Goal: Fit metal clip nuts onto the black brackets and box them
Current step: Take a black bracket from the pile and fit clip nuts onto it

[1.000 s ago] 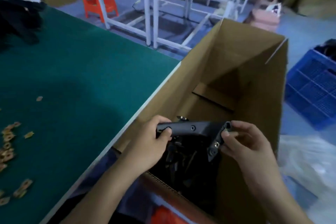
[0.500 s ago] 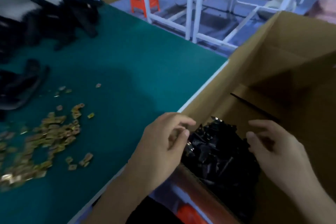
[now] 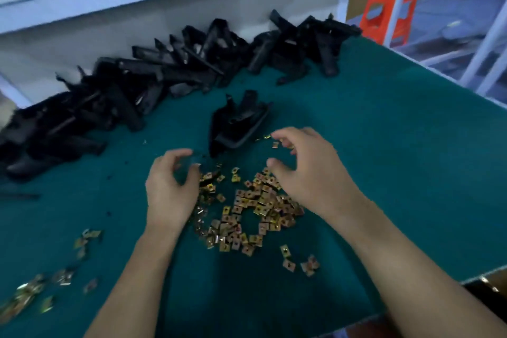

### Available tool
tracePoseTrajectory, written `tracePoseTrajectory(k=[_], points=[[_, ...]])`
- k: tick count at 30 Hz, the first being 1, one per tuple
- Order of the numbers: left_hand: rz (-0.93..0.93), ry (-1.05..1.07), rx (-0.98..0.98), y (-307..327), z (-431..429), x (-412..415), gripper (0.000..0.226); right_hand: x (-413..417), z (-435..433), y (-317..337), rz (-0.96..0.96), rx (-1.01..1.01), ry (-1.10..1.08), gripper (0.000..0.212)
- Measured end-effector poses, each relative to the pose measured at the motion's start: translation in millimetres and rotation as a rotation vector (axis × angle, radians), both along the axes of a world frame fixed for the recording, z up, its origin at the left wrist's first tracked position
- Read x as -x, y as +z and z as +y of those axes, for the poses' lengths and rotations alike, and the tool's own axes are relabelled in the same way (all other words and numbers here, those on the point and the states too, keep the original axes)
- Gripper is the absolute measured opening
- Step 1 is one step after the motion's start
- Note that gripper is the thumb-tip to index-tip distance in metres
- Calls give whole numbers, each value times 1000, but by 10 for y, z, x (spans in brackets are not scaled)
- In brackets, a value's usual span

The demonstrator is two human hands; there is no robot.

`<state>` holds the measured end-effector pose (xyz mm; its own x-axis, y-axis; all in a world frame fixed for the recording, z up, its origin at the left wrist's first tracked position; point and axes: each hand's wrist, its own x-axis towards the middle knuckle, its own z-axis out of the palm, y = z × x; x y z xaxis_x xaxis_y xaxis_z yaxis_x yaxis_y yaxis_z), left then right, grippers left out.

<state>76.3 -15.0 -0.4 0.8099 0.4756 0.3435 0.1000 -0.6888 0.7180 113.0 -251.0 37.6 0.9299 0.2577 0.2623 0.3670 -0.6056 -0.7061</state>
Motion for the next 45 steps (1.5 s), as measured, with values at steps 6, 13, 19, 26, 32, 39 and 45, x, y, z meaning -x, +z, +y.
tracePoseTrajectory(k=[6,13,19,26,32,39,45], points=[[-87,67,63,-178,215,-161,16,-661,870,-222,153,222,112,67],[-106,59,205,-186,241,-162,12,-734,863,-246,-64,216,14,30],[-215,6,227,-157,216,-130,6,-588,572,42,-392,-242,-163,16],[-287,-290,983,-32,158,-88,41,-315,814,-136,-589,-353,220,16],[-194,-477,1384,14,233,-108,43,-302,842,-231,-464,-360,489,26],[-254,-492,1629,20,369,-126,16,-386,719,-219,-123,-132,507,25],[-389,-411,1786,28,448,-164,18,-493,517,-141,269,387,725,20]])
